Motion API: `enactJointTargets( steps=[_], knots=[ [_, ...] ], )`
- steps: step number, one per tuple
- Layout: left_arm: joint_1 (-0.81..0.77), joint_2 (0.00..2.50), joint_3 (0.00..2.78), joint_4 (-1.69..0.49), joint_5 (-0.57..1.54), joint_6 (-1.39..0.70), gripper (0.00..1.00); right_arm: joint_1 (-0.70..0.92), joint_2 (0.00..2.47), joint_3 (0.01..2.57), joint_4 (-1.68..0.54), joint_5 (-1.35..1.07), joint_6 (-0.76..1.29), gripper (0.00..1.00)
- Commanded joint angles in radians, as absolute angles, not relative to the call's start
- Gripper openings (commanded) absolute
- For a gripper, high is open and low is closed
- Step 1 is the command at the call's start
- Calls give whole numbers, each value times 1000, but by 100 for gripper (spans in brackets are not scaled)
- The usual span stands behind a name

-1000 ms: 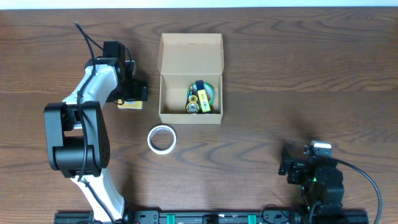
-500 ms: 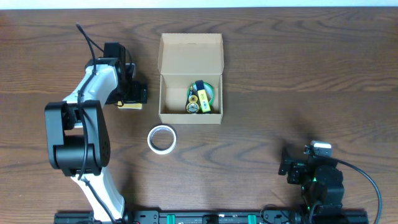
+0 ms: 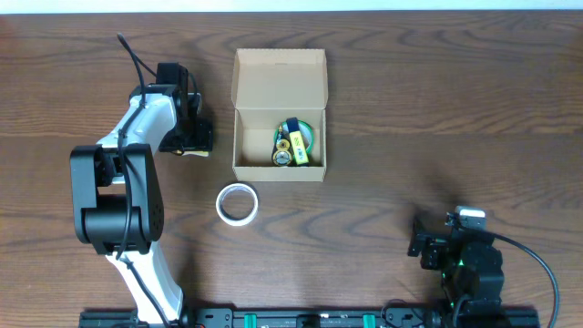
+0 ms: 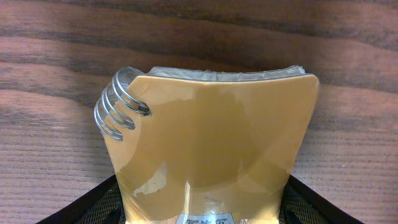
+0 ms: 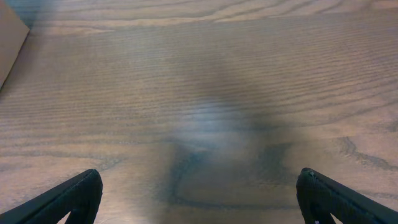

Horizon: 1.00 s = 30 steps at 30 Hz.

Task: Pack container
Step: 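Lower the left gripper onto the notepad and grasp its edge, then lift the yellow notepad with the left gripper and lower it into the box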

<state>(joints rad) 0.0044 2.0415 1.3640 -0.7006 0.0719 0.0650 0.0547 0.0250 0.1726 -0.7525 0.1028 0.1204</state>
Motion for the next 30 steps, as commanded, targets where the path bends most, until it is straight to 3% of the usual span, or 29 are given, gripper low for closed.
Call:
enactJointTargets(
  steps=[1,20,30],
  knots=[
    [4,2063,1400,-701,67,23,58,48,18,165,-755,101,107,99],
    [-7,1775,1496,-710,160,-8,58,48,18,165,-755,101,107,99],
    [-174,1750,1497,-710,204,-27,61,48,18,165,-755,101,107,99]
  ],
)
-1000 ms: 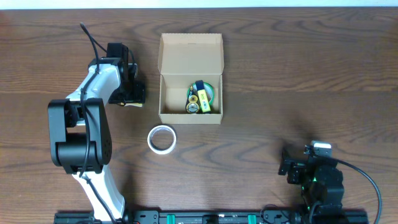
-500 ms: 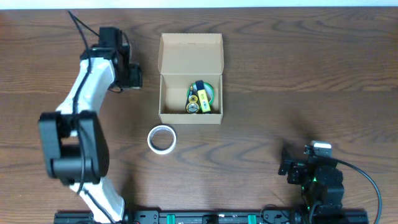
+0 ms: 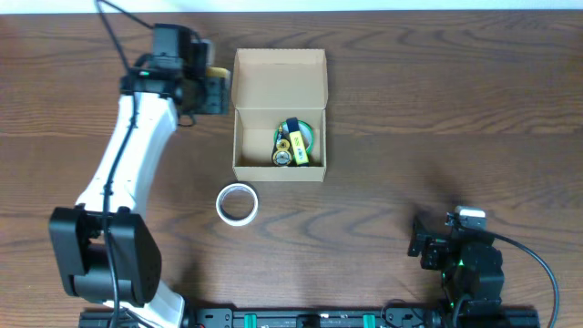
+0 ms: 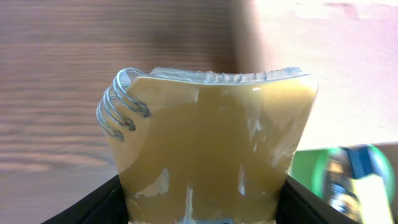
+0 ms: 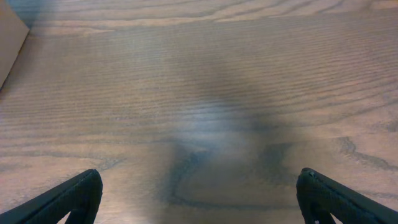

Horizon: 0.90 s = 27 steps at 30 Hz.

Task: Pack container
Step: 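Lift the yellow notepad with the left gripper and lower it into the box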

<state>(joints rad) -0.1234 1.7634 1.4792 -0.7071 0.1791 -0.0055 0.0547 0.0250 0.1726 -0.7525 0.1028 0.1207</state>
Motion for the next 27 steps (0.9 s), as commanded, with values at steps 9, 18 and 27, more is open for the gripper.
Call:
enactJointTargets(
  steps=[9,18,27],
  knots=[
    [-337,1751,1497,-751,204,-50,62,48,18,165,-755,101,107,99],
    [-376,1780,1496,-894,204,-89,61,48,18,165,-755,101,107,99],
    [-388,1872,1495,-888,203,-147,65,48,18,165,-755,101,107,99]
  ],
)
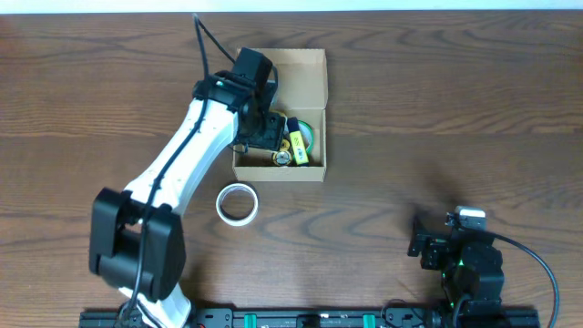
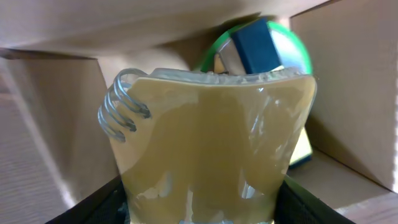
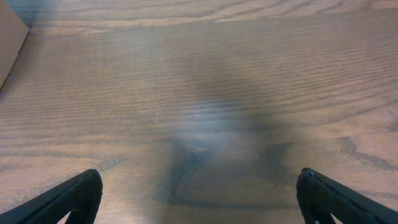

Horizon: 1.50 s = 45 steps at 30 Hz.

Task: Pack container
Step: 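Lift the yellow notepad with the left gripper and lower it into the box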

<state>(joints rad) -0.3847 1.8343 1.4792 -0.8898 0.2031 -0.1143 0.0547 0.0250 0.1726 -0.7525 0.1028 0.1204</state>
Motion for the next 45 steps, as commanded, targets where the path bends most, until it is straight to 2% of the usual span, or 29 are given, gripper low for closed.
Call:
enactJointTargets(
  steps=[1,7,11,16,31,36,40,45],
  knots=[
    [-387,1882,1495,-886,203,-147,66,48,18,165,-755,101,107,99],
    [-387,1915,1494,-881,195,-155,72,48,18,165,-755,101,107,99],
    [-387,1922,1494,-881,175,-162,86,48,18,165,-755,101,107,99],
    [-387,1922,1494,-881,173,-162,98,48,18,165,-755,101,107,99],
    [-387,1819,1497,-849,172,-187,98,48,18,165,-755,101,107,99],
    [-389,1716,1497,-874,163,-267,100,48,18,165,-755,101,107,99],
    [-423,1642,1497,-930,76,-344,99,48,18,165,-755,101,107,99],
    [-517,1601,1494,-1105,-101,-601,95,48,18,165,-755,101,107,99]
  ],
)
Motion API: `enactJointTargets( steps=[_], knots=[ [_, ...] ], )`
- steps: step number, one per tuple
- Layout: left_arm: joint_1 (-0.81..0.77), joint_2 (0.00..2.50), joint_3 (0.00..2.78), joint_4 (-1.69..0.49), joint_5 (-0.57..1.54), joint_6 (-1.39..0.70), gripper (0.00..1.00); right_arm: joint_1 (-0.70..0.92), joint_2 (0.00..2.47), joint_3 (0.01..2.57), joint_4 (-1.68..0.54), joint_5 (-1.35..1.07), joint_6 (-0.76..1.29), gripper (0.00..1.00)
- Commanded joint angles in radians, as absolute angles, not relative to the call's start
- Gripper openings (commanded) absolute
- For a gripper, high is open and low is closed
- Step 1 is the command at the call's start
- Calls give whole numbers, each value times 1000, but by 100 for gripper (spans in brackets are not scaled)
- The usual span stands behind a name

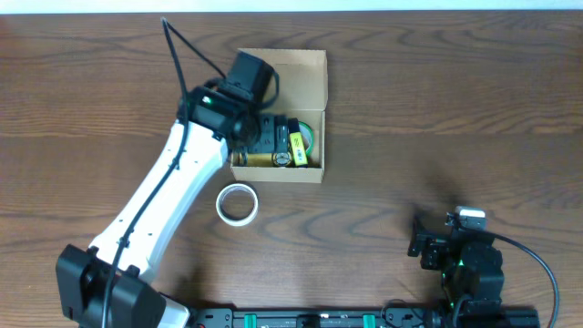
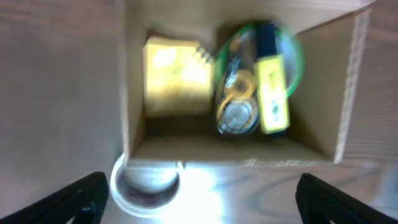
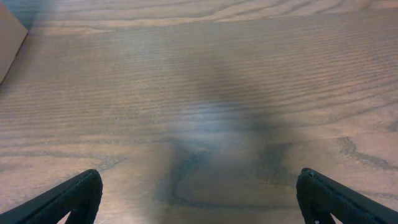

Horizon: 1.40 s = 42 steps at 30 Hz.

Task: Pack container

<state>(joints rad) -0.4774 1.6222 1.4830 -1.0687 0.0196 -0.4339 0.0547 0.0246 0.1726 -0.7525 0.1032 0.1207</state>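
Note:
The open cardboard box (image 1: 278, 73) stands at the table's back centre. The left wrist view looks down into the box (image 2: 348, 99): a yellow spiral notepad (image 2: 176, 78) lies in its left part, beside a green tape roll (image 2: 292, 56), a yellow marker (image 2: 272, 93) and small round items (image 2: 236, 112). My left gripper (image 2: 199, 199) hangs open above the box, holding nothing. A white tape roll (image 1: 237, 203) (image 2: 144, 185) lies on the table in front of the box. My right gripper (image 3: 199, 196) is open over bare wood at the front right.
The box's lid flap (image 1: 279, 62) stands open toward the back. My left arm (image 1: 164, 200) stretches diagonally from the front left to the box. The right arm (image 1: 460, 260) sits folded near the front edge.
My left gripper has let go of the yellow notepad, which now lies in the box's left part. The gripper is open and higher above the box. The right arm is unmoved.
My left gripper held the yellow notepad left of the box. It then held it near the box's back left corner, then inside the box. Now the notepad lies in the box and the gripper is open above it. The right arm stayed still throughout.

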Motion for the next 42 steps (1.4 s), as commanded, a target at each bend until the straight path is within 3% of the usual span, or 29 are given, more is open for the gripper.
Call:
enactJointTargets(
  steps=[1,9,15,25,37,42],
  knots=[
    [-533,1599,1493,-1126,-116,-642,95,48,18,165,-755,101,107,99],
    [-612,1552,1415,-1153,-162,-924,95,48,18,165,-755,101,107,99],
    [-603,1378,1191,-982,-153,-954,95,48,18,165,-755,101,107,99],
    [-602,1224,895,-879,-142,-1177,95,48,18,165,-755,101,107,99],
    [-545,1210,686,-754,-161,-1506,96,48,18,165,-755,101,107,99],
    [-512,1224,676,-751,-160,-1523,96,48,18,165,-755,101,107,99]
  ],
)
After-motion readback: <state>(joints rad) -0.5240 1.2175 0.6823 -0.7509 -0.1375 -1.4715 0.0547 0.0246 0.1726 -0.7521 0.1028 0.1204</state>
